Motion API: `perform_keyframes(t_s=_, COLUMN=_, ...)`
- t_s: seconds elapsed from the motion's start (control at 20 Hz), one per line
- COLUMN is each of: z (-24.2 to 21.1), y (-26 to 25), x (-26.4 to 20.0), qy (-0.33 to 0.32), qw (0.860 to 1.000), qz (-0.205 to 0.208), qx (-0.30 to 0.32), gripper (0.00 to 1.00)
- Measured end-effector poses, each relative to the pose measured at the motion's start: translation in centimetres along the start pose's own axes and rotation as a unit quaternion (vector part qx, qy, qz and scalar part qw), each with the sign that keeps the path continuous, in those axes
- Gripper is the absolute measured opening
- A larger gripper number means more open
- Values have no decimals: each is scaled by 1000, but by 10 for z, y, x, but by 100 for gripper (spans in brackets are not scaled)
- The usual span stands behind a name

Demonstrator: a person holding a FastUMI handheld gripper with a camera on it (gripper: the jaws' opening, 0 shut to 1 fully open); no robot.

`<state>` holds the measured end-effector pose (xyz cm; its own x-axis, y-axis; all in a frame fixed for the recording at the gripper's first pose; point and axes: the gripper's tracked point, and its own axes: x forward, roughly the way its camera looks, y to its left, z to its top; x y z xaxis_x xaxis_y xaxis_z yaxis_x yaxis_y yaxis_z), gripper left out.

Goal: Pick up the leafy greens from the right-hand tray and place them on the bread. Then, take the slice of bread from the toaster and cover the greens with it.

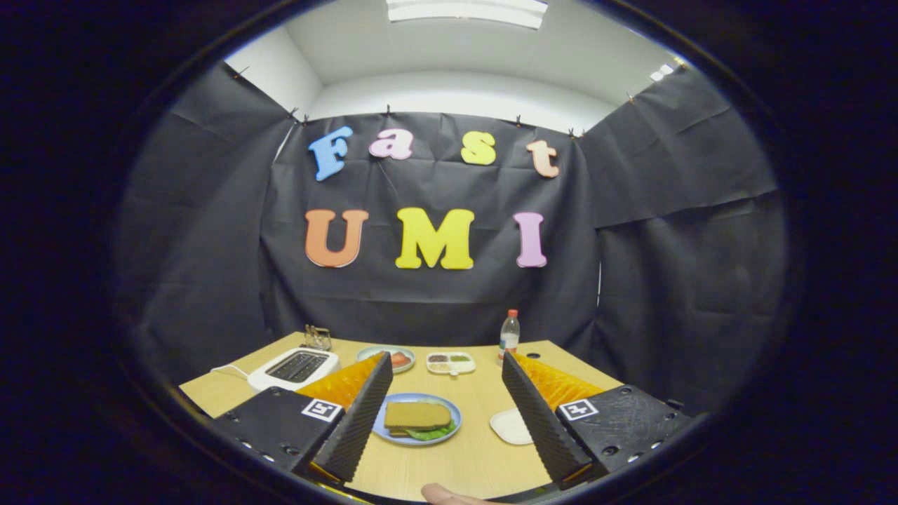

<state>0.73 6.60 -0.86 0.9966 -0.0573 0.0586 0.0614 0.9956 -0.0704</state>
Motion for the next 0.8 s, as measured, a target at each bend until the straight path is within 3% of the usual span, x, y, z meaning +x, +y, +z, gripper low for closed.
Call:
perform_keyframes(t_s=0.25, z=28, y=9, x=-29, qy=-25, qw=999, qz=26, qx=0, gripper=95)
perform_keyframes(t_s=0.8, z=22, y=6, x=-21, qy=1, qw=999, qz=35, qx=21, gripper=94)
